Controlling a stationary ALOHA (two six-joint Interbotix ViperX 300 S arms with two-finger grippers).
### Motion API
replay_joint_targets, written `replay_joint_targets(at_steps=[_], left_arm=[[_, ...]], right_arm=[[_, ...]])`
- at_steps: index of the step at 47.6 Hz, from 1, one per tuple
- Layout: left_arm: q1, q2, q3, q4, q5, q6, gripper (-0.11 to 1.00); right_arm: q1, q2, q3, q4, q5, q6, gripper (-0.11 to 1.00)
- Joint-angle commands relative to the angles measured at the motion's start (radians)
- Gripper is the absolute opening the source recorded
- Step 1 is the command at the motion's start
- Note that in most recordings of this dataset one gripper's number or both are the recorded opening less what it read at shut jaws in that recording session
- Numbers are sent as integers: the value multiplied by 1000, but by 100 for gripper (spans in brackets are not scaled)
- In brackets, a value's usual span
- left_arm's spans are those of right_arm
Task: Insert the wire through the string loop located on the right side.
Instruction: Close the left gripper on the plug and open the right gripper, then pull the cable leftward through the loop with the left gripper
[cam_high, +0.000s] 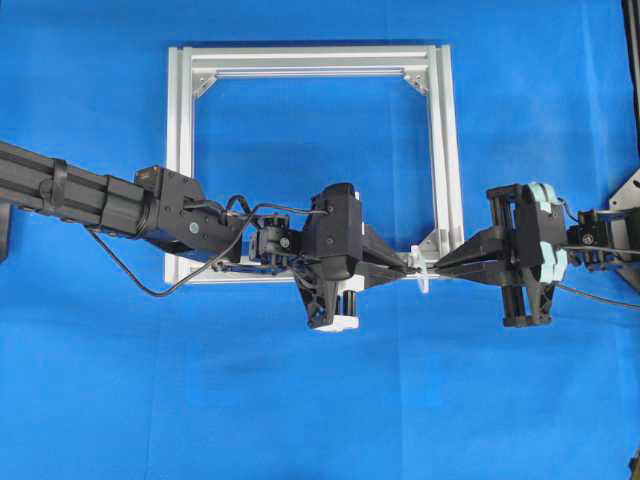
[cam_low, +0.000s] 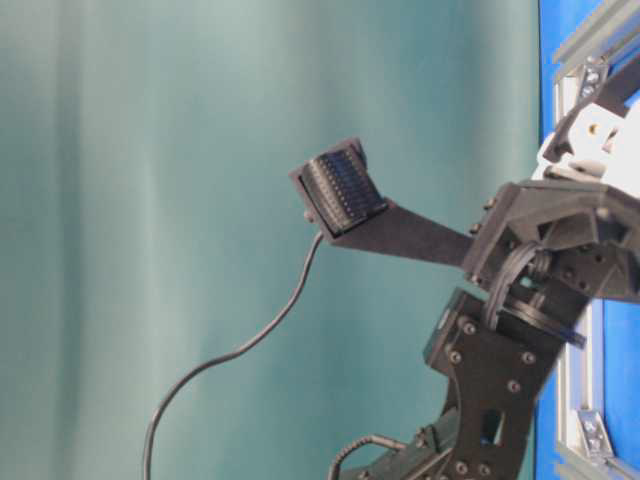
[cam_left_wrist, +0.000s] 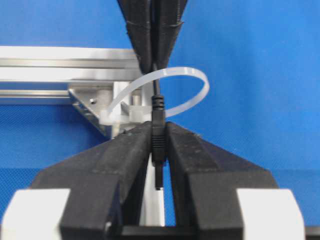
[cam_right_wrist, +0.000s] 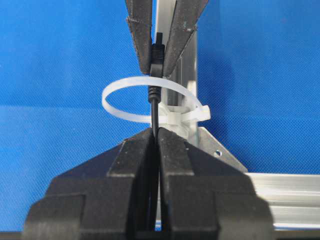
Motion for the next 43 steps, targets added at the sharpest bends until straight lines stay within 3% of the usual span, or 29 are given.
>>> replay_joint_targets(at_steps=[1,6,15,19,31,43], left_arm=[[2,-17,-14,2,-5,0,8],[0,-17,-14,2,-5,0,8],[2,-18,-12,2,-3,0,8],[2,-20,-12,2,-3,2,8],[0,-67,38,3,0,2,8],[-20,-210,212,2,-8,0,8]], right_arm=[[-2,-8,-17,2,-5,0,4],[-2,-6,-18,2,-5,5,24],[-2,-6,-18,3,-6,6,79],[-3,-8,-18,3,-6,5,96],[-2,-6,-18,3,-6,5,94],[-3,-6,-17,3,-5,3,94]])
